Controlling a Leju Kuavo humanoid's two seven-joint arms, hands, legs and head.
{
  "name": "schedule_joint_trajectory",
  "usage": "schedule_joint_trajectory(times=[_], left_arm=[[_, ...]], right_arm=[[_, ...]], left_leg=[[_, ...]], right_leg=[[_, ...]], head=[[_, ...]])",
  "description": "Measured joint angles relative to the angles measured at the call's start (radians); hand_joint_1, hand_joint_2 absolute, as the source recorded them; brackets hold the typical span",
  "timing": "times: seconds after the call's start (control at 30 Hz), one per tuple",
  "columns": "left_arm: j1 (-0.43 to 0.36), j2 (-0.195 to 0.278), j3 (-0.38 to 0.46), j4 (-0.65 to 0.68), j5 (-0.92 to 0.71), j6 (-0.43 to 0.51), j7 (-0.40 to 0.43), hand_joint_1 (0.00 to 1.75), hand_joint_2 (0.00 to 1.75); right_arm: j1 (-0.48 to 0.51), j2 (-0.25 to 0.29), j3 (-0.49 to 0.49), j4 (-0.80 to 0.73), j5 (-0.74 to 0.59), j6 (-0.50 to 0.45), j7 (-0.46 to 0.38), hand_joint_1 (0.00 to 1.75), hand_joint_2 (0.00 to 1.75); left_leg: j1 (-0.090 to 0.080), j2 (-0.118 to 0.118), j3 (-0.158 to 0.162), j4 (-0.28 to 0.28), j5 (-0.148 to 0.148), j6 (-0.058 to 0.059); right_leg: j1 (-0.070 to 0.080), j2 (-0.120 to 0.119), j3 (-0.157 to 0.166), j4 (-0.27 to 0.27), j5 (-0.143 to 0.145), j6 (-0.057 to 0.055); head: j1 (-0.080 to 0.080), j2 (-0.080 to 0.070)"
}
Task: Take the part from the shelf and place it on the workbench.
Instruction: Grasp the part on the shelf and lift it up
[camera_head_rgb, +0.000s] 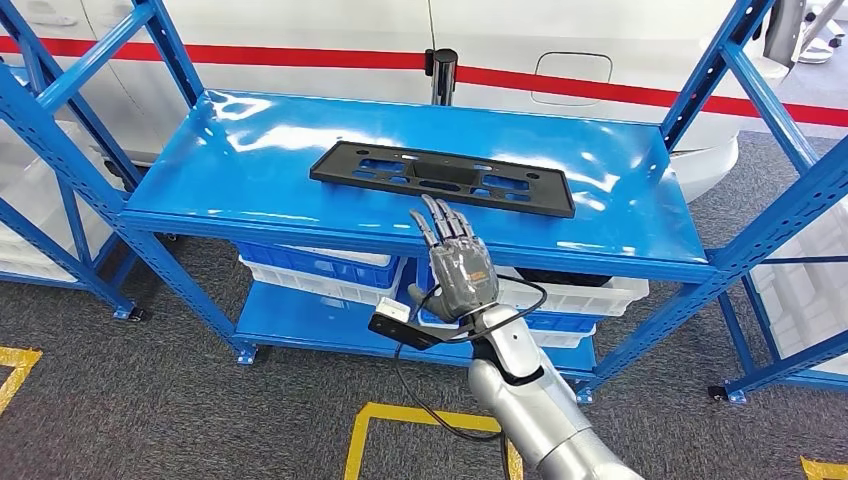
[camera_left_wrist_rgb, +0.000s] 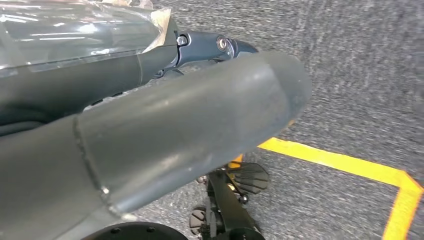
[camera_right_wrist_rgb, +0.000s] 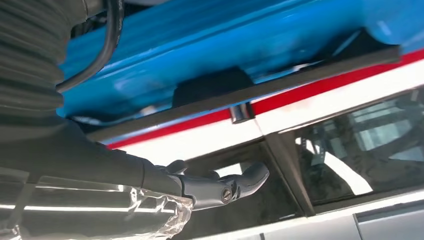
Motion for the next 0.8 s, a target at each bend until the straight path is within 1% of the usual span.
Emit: schedule_joint_trajectory(times=[0.23,0.33,0.4,0.53,0.8], left_arm=[[0.000,0.002,-0.001,0.000,-0.019,-0.037,-0.095,0.00,0.00],[0.000,0.004,-0.001,0.000,-0.029,-0.063,-0.143,0.00,0.00],[0.000,0.004,-0.002,0.000,-0.038,-0.072,-0.160,0.00,0.00],[0.000,0.005,-0.005,0.000,-0.055,-0.068,-0.157,0.00,0.00],[0.000,0.006,-0.009,0.000,-0.067,-0.061,-0.148,0.00,0.00]], right_arm=[[-0.083,0.004,0.000,0.118,0.166,-0.080,0.084,0.00,1.75],[-0.099,0.004,0.000,0.144,0.224,-0.136,0.115,0.00,1.75],[-0.105,0.004,0.000,0.157,0.248,-0.166,0.135,0.00,1.75],[-0.112,0.002,-0.004,0.172,0.250,-0.184,0.161,0.00,1.75],[-0.117,-0.001,-0.011,0.183,0.250,-0.180,0.175,0.00,1.75]], left_leg=[[0.000,0.000,0.000,0.000,0.000,0.000],[0.000,0.000,0.000,0.000,0.000,0.000],[0.000,0.000,0.000,0.000,0.000,0.000],[0.000,0.000,0.000,0.000,0.000,0.000],[0.000,0.000,0.000,0.000,0.000,0.000]], right_leg=[[0.000,0.000,0.000,0.000,0.000,0.000],[0.000,0.000,0.000,0.000,0.000,0.000],[0.000,0.000,0.000,0.000,0.000,0.000],[0.000,0.000,0.000,0.000,0.000,0.000],[0.000,0.000,0.000,0.000,0.000,0.000]], head=[[0.000,0.000],[0.000,0.000],[0.000,0.000],[0.000,0.000],[0.000,0.000]])
